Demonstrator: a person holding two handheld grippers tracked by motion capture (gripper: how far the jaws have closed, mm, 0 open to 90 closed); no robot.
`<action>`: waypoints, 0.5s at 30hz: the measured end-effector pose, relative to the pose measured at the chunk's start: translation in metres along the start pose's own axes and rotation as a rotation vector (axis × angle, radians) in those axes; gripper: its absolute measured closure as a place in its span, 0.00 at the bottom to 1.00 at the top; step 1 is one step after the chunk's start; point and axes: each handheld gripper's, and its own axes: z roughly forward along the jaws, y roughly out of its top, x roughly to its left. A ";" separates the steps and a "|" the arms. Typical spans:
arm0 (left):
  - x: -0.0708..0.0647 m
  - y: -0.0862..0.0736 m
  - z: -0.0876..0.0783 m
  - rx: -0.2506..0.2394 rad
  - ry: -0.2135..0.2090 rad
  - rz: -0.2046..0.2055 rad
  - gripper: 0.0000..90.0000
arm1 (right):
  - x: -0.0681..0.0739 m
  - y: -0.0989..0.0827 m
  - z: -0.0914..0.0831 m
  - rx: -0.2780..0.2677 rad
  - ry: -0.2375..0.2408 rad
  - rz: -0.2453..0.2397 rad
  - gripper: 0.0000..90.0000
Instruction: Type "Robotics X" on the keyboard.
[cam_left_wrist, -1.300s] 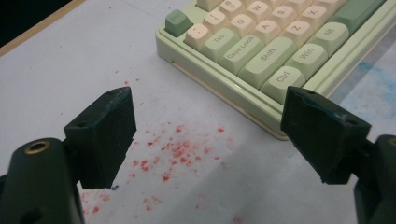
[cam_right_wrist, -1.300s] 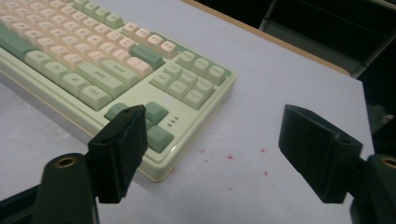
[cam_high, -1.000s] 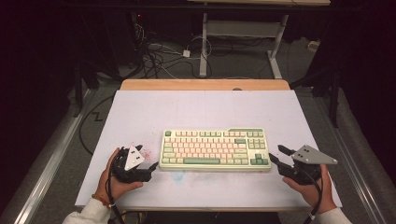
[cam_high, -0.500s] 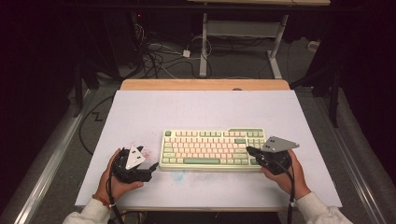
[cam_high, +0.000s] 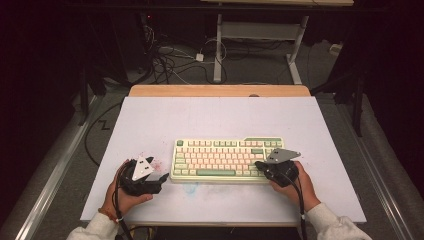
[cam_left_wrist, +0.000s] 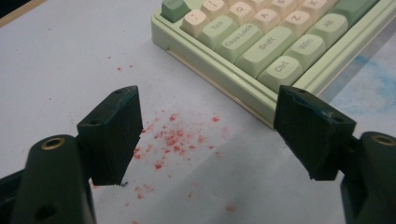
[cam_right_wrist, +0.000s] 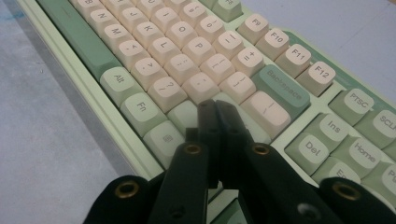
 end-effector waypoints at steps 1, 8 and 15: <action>0.001 0.000 -0.001 -0.004 -0.002 -0.002 0.27 | 0.000 0.000 0.000 0.000 0.000 0.000 1.00; 0.006 0.002 -0.006 0.004 -0.015 -0.053 0.65 | 0.001 -0.002 -0.001 -0.007 -0.005 0.004 1.00; 0.008 0.006 -0.007 0.024 -0.052 -0.068 0.96 | 0.001 -0.003 -0.001 -0.010 -0.007 0.001 1.00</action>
